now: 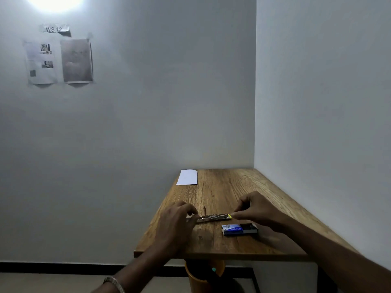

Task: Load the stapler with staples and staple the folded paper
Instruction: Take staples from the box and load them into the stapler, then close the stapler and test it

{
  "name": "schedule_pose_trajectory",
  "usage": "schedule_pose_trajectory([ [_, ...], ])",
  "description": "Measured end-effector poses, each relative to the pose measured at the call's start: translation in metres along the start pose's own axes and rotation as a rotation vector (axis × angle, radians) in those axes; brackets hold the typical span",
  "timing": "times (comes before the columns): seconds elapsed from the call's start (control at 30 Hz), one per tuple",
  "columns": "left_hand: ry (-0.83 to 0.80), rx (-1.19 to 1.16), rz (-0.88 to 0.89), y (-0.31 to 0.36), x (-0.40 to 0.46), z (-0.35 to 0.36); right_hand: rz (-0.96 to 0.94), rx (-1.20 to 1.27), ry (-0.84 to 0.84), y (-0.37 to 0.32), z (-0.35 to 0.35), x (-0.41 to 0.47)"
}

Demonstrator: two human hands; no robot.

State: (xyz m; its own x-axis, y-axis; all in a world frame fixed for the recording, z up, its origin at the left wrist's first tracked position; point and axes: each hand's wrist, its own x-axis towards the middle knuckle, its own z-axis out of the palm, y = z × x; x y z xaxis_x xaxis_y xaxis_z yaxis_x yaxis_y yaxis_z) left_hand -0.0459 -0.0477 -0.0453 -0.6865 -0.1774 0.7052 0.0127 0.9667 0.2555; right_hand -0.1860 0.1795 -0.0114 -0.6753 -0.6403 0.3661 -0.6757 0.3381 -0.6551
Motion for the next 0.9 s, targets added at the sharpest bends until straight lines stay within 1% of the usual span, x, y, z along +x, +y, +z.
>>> schedule_pose_trajectory([
  [0.1, -0.022, 0.073, -0.019, -0.014, 0.006, 0.001, -0.036, -0.046, 0.01, -0.005, 0.008, 0.01],
  [0.2, -0.112, 0.102, -0.011, -0.02, 0.012, 0.005, -0.042, -0.111, 0.036, -0.009, 0.017, 0.022],
  [0.33, -0.228, 0.145, 0.061, -0.023, 0.014, 0.012, -0.037, -0.194, 0.005, -0.011, 0.027, 0.033],
  [0.6, -0.274, 0.072, 0.1, -0.026, 0.016, 0.014, 0.01, -0.164, -0.086, -0.017, 0.045, 0.039],
  [0.9, -0.285, 0.016, 0.092, -0.028, 0.016, 0.016, -0.014, -0.113, -0.098, -0.018, 0.045, 0.039],
])
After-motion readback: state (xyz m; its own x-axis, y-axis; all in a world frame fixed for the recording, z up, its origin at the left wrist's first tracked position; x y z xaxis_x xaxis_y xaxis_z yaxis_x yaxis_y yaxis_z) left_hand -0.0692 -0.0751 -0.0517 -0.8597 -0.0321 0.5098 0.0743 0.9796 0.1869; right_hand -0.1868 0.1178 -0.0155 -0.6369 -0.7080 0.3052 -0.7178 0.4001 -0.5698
